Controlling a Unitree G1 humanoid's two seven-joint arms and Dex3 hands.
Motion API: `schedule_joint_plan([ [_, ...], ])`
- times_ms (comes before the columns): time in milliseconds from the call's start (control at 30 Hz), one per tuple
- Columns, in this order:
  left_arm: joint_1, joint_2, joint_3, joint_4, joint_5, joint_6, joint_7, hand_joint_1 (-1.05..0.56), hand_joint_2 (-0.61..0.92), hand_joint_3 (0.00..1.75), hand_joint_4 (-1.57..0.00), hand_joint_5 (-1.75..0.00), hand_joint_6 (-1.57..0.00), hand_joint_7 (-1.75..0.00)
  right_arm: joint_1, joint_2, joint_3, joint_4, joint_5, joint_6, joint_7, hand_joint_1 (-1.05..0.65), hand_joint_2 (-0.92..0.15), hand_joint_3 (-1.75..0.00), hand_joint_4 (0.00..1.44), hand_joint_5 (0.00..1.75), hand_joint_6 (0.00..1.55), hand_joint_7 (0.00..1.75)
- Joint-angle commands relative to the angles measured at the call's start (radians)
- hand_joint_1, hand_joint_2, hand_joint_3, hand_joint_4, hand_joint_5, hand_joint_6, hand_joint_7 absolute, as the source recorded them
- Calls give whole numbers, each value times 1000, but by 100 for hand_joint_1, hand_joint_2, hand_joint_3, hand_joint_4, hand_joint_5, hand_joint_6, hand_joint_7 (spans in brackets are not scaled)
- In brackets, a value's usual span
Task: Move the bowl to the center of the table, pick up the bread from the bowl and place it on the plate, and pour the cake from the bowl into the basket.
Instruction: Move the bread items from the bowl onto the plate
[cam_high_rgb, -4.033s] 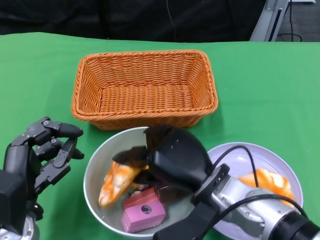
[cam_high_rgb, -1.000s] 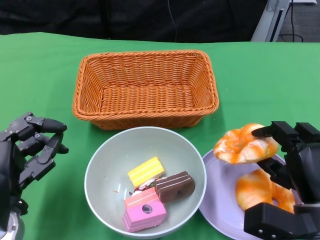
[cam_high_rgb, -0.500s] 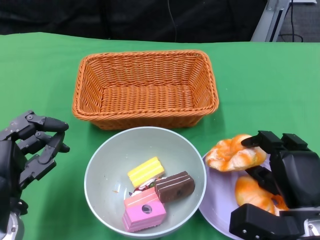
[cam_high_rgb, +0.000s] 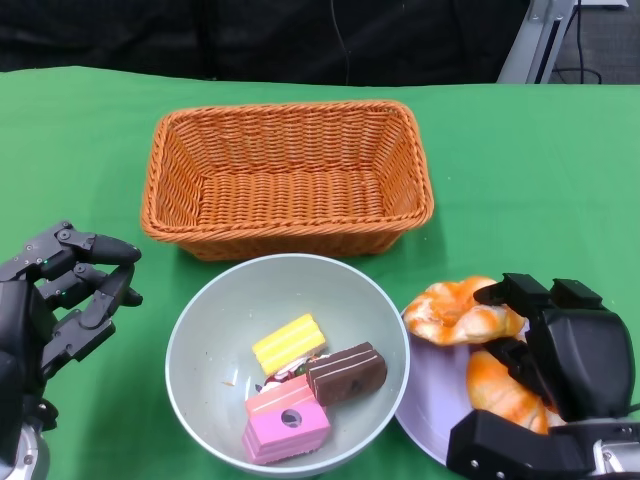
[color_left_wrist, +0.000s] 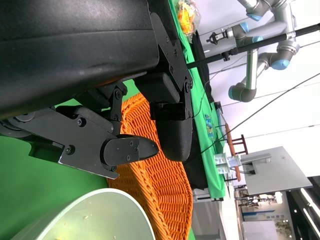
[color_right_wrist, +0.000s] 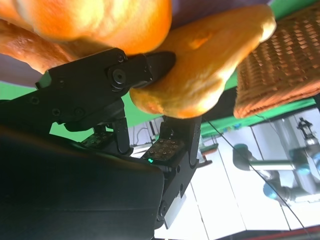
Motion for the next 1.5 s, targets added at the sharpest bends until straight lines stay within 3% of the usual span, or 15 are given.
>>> schedule_joint_plan([
  [33, 6, 16, 5, 0, 1, 3, 0, -15, 83, 44, -77, -138, -82, -99, 37, -9, 23, -70, 4, 78, 121, -31, -92, -11, 70, 114, 85, 63],
  [133, 2, 18, 6, 10, -1, -2, -4, -15, 83, 44, -77, -138, -82, -100, 69, -17, 30, -163, 4, 139, 216, -30, -92, -8, 79, 77, 94, 33],
  [200, 3, 17, 6, 7, -1, 4, -1, -15, 83, 43, -77, -137, -82, -99, 91, -18, 33, -231, 3, 183, 276, -31, -92, -5, 80, 63, 93, 16],
  [267, 2, 15, 7, 8, -3, 6, -1, -15, 84, 42, -77, -137, -82, -99, 114, -23, 36, -303, 4, 221, 339, -31, -92, -3, 80, 56, 93, 9],
  [333, 1, 15, 7, 12, -6, 4, -4, -14, 85, 42, -77, -137, -82, -99, 134, -28, 39, -369, 6, 253, 396, -36, -90, -1, 72, 28, 78, 2],
  [433, -6, 17, 8, 26, -8, -3, -9, -13, 85, 41, -77, -137, -82, -98, 155, -31, 39, -443, 1, 287, 444, -40, -89, 0, 67, 13, 69, 0],
  [867, -17, 16, 10, 59, -5, -25, -8, -14, 85, 41, -77, -137, -83, -98, 214, -48, 16, -660, 6, 362, 620, -50, -92, -1, 52, 0, 51, 0],
  [1300, -23, 20, 13, 76, -1, -32, -5, -12, 85, 42, -77, -137, -83, -98, 209, -43, -1, -668, 16, 372, 624, -50, -92, -4, 51, 0, 50, 0],
  [1500, -28, 22, 16, 89, -3, -39, -12, -10, 84, 45, -77, -138, -83, -99, 213, -36, -12, -713, 15, 406, 656, -63, -92, -10, 35, 0, 38, 0],
])
